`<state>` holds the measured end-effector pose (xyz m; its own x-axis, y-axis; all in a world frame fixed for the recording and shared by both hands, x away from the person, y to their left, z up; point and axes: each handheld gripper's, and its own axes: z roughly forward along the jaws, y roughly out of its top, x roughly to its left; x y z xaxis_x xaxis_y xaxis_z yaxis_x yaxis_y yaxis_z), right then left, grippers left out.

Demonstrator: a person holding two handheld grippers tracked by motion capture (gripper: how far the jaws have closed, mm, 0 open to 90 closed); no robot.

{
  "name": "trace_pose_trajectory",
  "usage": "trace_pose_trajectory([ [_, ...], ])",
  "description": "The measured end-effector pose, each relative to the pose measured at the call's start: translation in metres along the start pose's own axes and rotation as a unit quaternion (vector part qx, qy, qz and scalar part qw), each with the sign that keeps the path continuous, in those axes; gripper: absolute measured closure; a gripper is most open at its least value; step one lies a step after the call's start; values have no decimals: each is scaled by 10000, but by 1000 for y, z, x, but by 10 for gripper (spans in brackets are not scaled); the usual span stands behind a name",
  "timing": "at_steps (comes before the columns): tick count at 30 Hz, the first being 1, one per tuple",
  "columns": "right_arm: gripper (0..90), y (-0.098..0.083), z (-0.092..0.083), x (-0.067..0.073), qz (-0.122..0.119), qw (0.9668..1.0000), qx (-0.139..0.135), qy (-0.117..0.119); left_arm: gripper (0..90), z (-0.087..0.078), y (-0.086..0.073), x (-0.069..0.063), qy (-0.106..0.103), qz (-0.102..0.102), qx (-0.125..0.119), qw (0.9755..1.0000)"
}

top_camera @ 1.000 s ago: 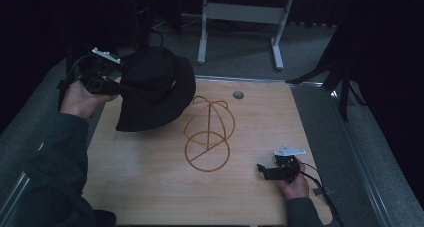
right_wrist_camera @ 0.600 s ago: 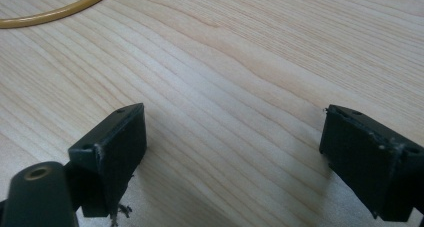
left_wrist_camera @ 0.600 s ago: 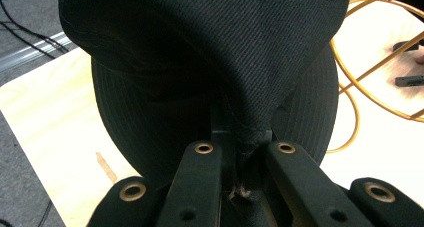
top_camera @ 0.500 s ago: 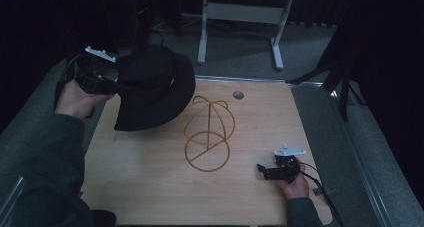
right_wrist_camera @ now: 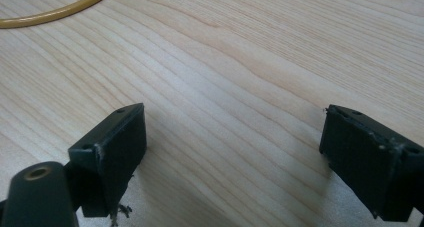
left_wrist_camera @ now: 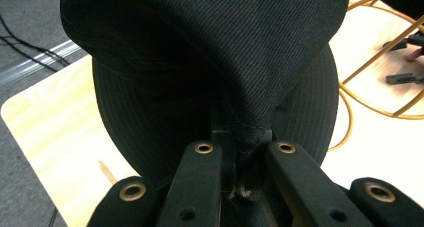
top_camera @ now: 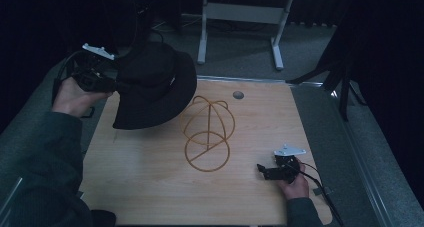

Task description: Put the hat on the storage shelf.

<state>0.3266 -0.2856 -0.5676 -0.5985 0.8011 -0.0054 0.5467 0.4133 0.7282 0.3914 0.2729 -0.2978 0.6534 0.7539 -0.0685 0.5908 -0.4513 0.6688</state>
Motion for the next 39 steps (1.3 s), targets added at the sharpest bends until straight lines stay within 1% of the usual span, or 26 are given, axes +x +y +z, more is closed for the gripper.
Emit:
trace_pose_trajectory([
  [7,113,0,0,0,0,10000,5,0,884,-3,3,-3,-27,131,-17,9999],
  [10,113,0,0,0,-6,10000,11,-2,884,-5,5,-4,-17,167,-34,9999],
  [20,113,0,0,0,-3,10000,14,-1,884,-13,9,-5,-76,275,-93,9996],
  [25,113,0,0,0,-4,10000,14,0,884,-17,13,-7,-124,345,-140,9992],
  [33,113,0,0,0,-5,10000,12,-1,884,-22,17,-10,-167,465,-147,9987],
  [39,113,0,0,0,-5,10000,12,-2,885,-25,17,-10,-269,517,-152,9982],
])
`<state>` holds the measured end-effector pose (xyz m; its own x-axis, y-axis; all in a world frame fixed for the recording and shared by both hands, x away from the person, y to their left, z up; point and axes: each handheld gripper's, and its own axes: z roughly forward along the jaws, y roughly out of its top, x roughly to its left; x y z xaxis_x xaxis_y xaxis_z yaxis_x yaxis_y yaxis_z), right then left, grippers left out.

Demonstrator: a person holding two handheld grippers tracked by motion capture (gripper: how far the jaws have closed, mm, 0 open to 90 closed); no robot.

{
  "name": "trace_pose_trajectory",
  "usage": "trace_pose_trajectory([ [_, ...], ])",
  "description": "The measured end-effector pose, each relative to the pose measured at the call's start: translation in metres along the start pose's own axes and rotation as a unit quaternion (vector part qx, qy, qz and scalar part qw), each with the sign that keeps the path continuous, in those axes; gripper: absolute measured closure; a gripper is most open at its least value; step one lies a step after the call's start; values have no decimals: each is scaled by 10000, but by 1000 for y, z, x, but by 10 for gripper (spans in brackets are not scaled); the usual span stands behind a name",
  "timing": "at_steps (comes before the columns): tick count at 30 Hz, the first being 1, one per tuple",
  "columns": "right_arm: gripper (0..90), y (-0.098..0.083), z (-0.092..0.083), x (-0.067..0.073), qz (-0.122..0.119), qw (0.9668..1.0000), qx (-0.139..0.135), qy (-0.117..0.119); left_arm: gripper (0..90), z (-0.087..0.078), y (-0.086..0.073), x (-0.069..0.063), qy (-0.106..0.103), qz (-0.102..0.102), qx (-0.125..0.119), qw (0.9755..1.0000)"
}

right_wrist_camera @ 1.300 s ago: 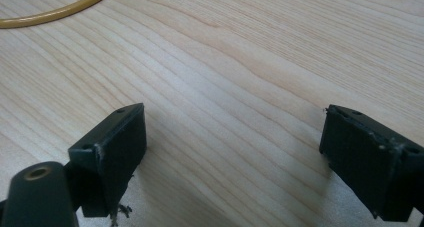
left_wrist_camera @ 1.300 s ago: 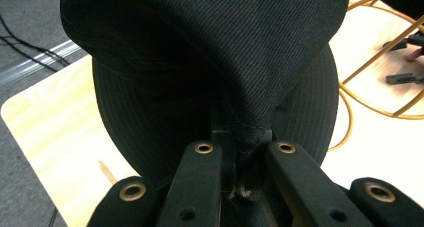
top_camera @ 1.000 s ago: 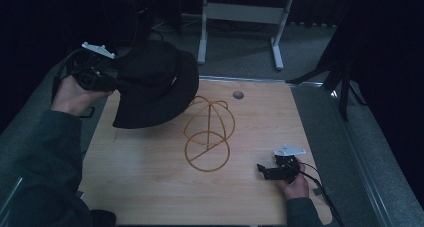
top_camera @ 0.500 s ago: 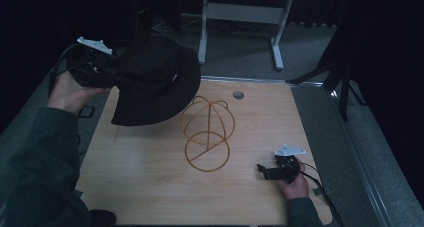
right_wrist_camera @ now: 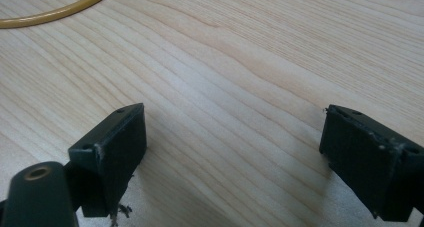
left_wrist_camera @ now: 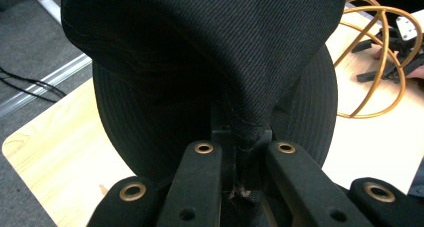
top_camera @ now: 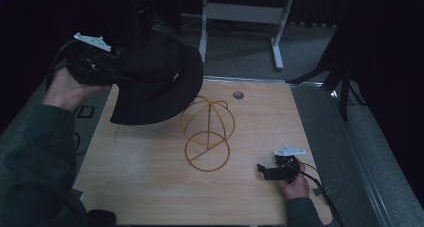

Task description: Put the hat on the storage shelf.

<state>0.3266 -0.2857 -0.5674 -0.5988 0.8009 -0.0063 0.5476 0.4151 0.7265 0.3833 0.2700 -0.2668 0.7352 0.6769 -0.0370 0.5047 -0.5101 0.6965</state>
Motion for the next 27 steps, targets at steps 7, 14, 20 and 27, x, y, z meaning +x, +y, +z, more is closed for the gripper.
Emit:
trace_pose_trajectory([
  [7,113,0,0,0,1,10000,1,1,885,-3,3,-2,-63,66,-8,10000],
  [14,113,0,0,0,3,10000,2,1,884,-4,7,-4,-108,126,5,9999],
  [20,113,0,0,0,1,10000,1,1,885,-6,10,-6,-148,149,-26,9998],
  [27,113,0,0,0,10,10000,6,2,884,-6,15,-10,-213,193,-65,9996],
])
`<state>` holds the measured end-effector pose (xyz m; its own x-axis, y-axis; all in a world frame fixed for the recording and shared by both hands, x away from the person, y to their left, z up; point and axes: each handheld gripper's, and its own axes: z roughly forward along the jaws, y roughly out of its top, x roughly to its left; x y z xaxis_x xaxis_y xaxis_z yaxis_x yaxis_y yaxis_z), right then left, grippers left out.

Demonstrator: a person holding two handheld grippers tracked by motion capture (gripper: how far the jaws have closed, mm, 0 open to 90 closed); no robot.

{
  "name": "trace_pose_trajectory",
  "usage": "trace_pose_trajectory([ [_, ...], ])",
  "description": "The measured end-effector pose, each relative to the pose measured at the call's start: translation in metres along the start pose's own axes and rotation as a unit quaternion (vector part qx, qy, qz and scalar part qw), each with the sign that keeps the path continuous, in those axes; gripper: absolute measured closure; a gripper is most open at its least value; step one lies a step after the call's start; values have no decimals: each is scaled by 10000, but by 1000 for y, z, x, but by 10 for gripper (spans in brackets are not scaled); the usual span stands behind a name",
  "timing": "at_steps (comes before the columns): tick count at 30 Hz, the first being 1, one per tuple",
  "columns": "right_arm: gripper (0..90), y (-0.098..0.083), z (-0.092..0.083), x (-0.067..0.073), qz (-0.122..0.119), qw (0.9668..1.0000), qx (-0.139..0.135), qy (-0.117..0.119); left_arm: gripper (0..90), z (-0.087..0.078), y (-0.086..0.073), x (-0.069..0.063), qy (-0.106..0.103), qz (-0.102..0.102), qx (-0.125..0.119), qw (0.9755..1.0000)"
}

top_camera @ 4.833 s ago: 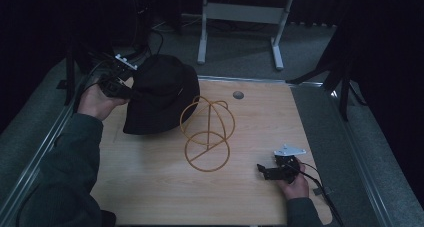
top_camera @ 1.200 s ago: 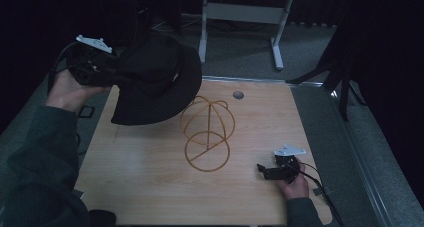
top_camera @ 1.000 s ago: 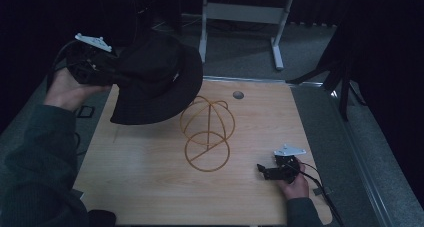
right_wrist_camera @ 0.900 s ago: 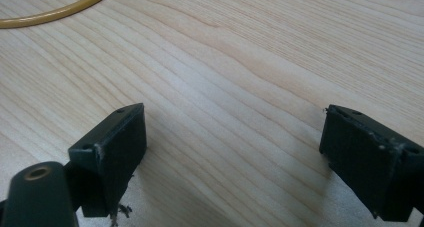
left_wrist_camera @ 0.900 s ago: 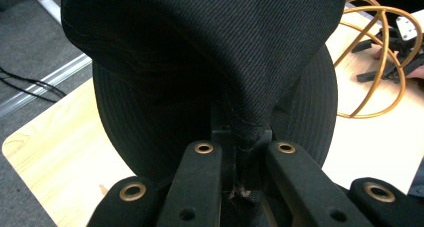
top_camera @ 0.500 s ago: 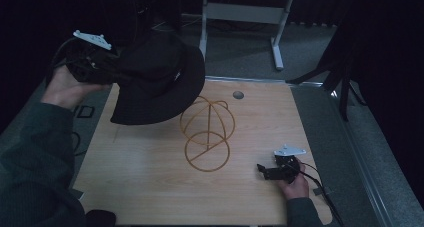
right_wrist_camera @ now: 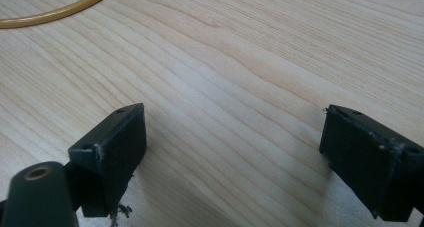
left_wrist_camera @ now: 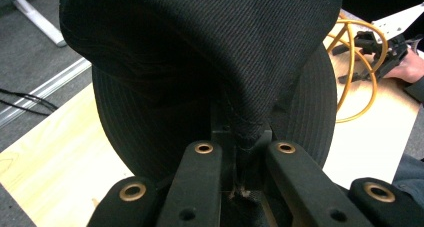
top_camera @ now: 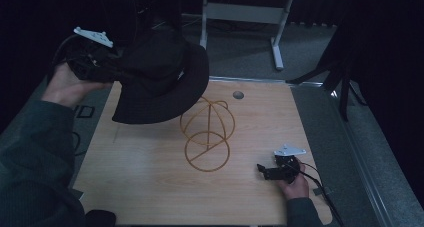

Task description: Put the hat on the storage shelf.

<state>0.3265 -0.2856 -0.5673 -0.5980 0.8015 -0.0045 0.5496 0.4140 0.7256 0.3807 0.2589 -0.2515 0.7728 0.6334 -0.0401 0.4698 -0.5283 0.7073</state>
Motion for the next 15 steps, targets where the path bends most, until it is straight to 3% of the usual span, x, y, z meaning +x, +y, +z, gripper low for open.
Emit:
trace_pose_trajectory([
  [15,113,0,0,0,1,10000,2,1,884,5,18,-14,-91,233,25,9997],
])
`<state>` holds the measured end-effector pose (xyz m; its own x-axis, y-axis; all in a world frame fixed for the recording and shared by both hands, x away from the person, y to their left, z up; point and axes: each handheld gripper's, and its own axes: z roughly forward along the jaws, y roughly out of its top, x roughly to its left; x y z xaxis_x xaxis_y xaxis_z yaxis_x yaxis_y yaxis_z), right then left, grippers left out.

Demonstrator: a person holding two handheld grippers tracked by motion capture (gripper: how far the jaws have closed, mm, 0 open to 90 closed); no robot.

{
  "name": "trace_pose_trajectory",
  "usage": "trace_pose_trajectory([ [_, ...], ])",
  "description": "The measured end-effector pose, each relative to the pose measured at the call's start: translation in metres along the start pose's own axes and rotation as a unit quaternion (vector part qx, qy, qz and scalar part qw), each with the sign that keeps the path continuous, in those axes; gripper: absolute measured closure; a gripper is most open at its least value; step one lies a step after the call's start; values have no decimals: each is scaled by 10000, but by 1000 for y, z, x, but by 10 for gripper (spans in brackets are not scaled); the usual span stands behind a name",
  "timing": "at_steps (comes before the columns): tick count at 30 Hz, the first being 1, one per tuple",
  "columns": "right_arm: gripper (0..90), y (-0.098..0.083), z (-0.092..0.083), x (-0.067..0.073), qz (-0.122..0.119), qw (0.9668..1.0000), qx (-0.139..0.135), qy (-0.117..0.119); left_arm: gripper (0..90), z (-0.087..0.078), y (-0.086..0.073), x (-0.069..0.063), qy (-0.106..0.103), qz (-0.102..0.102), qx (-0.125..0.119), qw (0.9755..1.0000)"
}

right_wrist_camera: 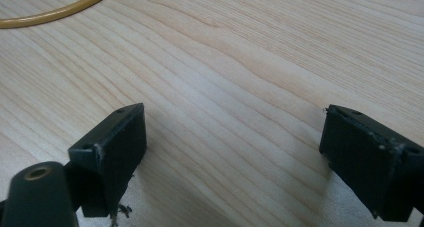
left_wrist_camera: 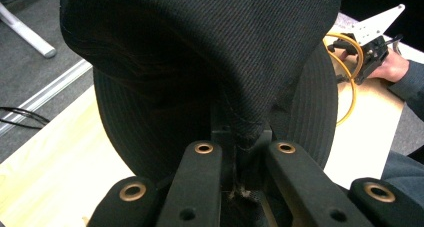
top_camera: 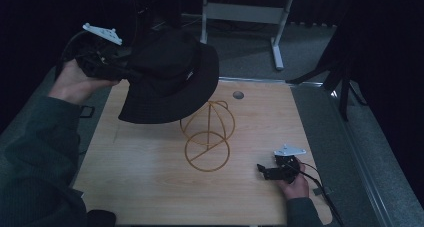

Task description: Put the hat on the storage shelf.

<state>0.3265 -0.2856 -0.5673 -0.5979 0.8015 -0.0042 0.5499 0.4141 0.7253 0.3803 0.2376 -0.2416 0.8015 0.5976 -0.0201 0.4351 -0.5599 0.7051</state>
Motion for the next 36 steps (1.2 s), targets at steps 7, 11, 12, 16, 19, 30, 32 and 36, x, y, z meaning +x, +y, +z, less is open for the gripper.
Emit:
trace_pose_trajectory([
  [7,113,0,0,0,-16,10000,1,-3,884,6,10,-8,-92,120,57,9999],
  [11,113,0,0,0,-16,10000,2,-2,884,9,15,-13,-174,217,104,9996],
  [12,113,0,0,0,-16,10000,2,-2,884,10,16,-14,-206,239,118,9994],
  [16,113,0,0,0,-16,10000,1,-1,884,14,22,-20,-256,327,177,9990],
  [19,113,0,0,0,-14,10000,1,-2,884,17,26,-24,-333,405,227,9984],
  [30,113,0,0,0,-12,10000,1,-2,883,37,36,-39,-576,631,335,9958],
  [32,113,0,0,0,-13,10000,1,-2,883,42,37,-41,-610,659,377,9952],
  [36,113,0,0,0,-16,10000,0,-3,882,50,38,-46,-668,712,420,9943],
])
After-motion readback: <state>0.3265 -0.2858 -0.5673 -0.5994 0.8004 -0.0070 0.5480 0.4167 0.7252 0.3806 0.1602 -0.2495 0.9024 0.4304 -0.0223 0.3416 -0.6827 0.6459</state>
